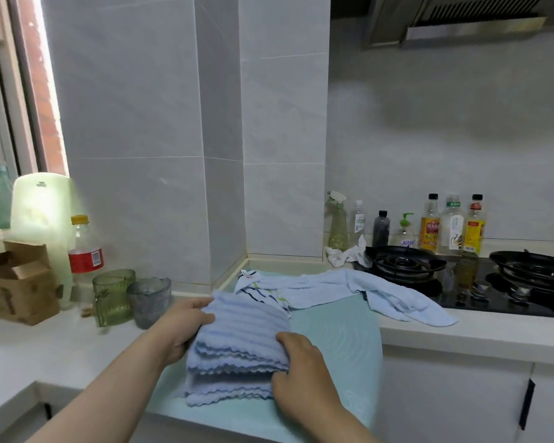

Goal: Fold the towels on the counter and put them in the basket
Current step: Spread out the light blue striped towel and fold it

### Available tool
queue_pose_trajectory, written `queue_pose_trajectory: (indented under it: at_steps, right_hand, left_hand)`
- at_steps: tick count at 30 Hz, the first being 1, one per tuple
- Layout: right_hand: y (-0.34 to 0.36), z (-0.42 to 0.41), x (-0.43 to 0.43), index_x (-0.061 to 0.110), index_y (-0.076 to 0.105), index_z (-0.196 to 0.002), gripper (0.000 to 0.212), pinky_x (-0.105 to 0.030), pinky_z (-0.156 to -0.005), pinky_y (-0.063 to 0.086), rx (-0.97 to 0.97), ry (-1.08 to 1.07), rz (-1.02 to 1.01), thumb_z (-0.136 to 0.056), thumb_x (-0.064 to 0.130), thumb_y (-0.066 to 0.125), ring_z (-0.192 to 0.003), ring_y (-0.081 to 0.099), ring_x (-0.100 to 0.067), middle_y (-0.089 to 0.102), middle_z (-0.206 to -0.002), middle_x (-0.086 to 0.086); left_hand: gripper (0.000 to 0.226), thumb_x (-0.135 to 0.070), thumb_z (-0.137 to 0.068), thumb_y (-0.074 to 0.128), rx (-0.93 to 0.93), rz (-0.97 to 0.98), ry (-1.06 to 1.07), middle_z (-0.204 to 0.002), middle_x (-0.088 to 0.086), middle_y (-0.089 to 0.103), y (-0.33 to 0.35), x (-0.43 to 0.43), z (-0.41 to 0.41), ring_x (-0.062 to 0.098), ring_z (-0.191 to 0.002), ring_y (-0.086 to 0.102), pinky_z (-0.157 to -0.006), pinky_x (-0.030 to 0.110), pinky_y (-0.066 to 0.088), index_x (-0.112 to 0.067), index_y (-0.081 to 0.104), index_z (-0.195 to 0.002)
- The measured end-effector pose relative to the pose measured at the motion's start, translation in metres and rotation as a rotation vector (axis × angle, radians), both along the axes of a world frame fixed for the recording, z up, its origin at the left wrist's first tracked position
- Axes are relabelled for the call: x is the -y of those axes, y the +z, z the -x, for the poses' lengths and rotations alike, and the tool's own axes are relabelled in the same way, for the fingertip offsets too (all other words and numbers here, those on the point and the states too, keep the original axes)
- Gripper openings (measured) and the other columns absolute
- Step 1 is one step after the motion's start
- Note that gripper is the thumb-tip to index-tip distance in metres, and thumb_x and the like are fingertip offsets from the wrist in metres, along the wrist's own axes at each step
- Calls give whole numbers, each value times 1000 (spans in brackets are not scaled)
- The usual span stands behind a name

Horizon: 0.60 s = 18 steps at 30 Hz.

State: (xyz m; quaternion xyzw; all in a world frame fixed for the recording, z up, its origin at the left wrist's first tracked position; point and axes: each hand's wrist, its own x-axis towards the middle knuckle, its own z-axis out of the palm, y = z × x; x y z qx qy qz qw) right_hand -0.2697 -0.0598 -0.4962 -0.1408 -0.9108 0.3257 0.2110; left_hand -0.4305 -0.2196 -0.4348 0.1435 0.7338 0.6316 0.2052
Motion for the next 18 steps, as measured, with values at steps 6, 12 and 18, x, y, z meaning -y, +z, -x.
queue_pose_trajectory:
  at_steps: [6, 12, 18]
  right_hand:
    - [2, -3, 1, 31, 41, -142, 59, -22, -109, 27, 110, 101, -158, -84, 24, 48, -132, 31, -15, 34, -145, 10]
    - [25, 12, -13, 28, 44, -143, 45, -24, -117, 14, 23, 95, -161, -99, 35, 37, -144, 20, -11, 26, -157, 8]
    - [11, 43, -12, 25, 16, -154, 82, -33, -122, 6, 332, 142, -217, -87, 70, 4, -150, 1, -13, 2, -163, 3]
  left_hand:
    - [33, -1, -87, 55, -378, 387, 16, -108, 3, 71, -36, 17, -5, 19, -97, 68, -90, 36, 54, -18, 66, -112]
    - [39, -26, -99, 48, -820, 376, 34, -148, -3, 45, -19, 2, -12, 13, -135, 40, -110, 24, 26, -20, 50, -138]
    - [56, -43, -104, 21, -751, 859, -337, -162, -4, -5, -50, -20, 1, 13, -149, -7, -120, 35, -3, -24, 7, -155]
